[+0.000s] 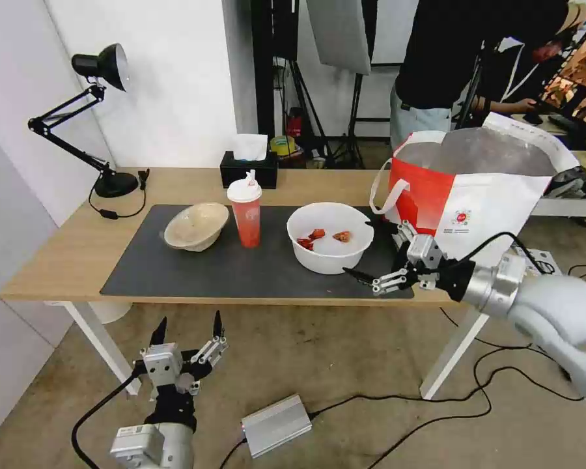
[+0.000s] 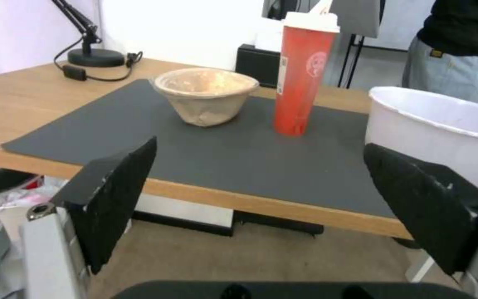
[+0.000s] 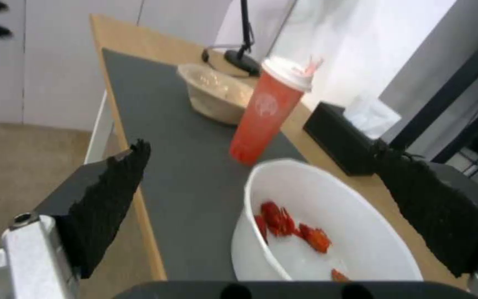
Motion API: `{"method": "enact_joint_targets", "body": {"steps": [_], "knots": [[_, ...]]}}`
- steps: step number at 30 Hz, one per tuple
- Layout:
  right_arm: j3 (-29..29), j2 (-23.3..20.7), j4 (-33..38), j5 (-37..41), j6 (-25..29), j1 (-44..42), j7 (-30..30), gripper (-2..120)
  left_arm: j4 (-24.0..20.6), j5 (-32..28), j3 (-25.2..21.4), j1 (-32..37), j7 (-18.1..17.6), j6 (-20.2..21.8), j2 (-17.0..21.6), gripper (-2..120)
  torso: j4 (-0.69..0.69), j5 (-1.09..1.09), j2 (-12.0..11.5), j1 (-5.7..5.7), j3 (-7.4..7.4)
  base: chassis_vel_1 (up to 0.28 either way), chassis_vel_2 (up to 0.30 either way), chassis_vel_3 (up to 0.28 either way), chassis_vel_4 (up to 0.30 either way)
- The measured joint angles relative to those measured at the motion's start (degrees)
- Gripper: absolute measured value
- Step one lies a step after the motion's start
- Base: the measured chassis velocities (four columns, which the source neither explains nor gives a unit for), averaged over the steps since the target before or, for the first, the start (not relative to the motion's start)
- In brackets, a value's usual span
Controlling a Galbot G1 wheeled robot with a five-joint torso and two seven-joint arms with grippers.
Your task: Pick up the trash from the table and place it into the takeout bag.
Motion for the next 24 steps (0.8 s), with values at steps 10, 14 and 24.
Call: {"method": "enact_joint_targets", "body": {"steps": [10,14,24], "knots": [[-11.85,2.03,-7.58,-1.87,0.00,12.51,-4.74,100,0.47,0.02,0.16,-0.04,0.05,-0.33,-0.49,100,0.00,0.00,0.00,0.00,0.00,0.000,0.000,0.000,0.000],[-18.44,2.90,-10.76,-2.36,0.02,20.65,-6.84,100,0.54,0.02,0.10,0.11,0.06,-0.48,-0.83,100,0.01,-0.01,0.00,0.00,0.00,0.000,0.000,0.000,0.000],[-26.68,5.22,-14.82,-4.63,0.23,29.73,-8.19,100,0.95,0.14,0.31,0.40,0.06,-0.74,-1.42,100,0.00,0.00,0.00,-0.01,0.00,0.000,0.000,0.000,0.000]]}}
